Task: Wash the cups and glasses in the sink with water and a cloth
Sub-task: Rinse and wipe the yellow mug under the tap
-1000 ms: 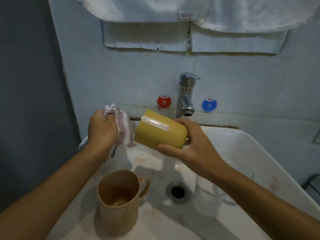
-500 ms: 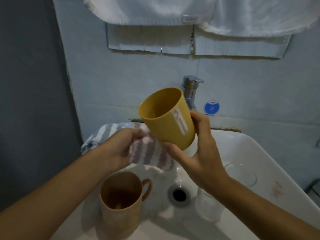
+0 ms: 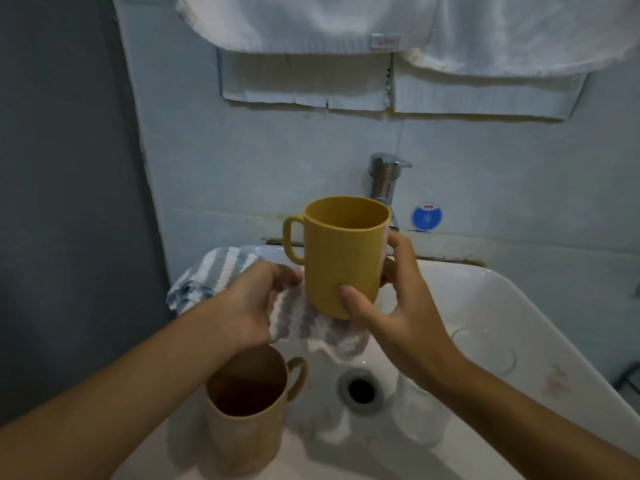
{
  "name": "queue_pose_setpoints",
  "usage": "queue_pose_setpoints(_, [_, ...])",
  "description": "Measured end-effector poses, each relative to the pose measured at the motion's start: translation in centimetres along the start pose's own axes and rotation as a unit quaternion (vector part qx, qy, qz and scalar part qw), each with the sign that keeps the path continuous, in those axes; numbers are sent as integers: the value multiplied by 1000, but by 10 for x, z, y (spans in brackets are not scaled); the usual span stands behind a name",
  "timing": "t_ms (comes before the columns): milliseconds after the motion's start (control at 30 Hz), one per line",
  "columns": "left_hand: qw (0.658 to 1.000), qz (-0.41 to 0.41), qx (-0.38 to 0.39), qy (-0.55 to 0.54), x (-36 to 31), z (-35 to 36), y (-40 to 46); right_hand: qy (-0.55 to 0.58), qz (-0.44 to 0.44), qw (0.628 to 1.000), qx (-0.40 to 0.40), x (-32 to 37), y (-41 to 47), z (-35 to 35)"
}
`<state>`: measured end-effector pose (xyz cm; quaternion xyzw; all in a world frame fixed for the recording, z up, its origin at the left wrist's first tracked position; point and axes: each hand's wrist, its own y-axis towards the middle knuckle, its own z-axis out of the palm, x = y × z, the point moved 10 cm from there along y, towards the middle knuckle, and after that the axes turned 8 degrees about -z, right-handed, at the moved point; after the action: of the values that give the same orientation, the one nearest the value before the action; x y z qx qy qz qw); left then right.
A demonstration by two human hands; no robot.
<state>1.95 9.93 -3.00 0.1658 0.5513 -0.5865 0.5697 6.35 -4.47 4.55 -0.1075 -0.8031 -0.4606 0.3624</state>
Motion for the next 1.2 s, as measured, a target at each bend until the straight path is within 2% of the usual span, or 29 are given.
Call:
queue_pose_setpoints(133, [998, -8, -1, -68, 1, -9, 16, 81, 22, 996, 9, -8, -1, 3])
queue_pose_setpoints(367, [998, 28, -37, -34, -11, -22, 12, 92, 84, 990, 70, -26, -6, 18])
queue_pose_setpoints(533, [997, 29, -70, -15, -11, -26, 12, 30, 103, 992, 68, -37, -4, 14])
queue_pose_setpoints(667, [995, -2, -99, -13, -3, -36, 17, -13, 121, 990, 78, -44, -7, 17])
queue_pose_setpoints(833, [992, 16, -129, 3, -6, -44, 22, -101, 134, 982, 84, -46, -6, 10])
queue_pose_setpoints(1033, [988, 44, -146, 1, -13, -46, 16, 30, 143, 988, 44, -47, -3, 2])
queue_pose_setpoints(1200, [993, 8, -111, 35, -4, -36, 19, 90, 141, 984, 53, -45, -4, 11])
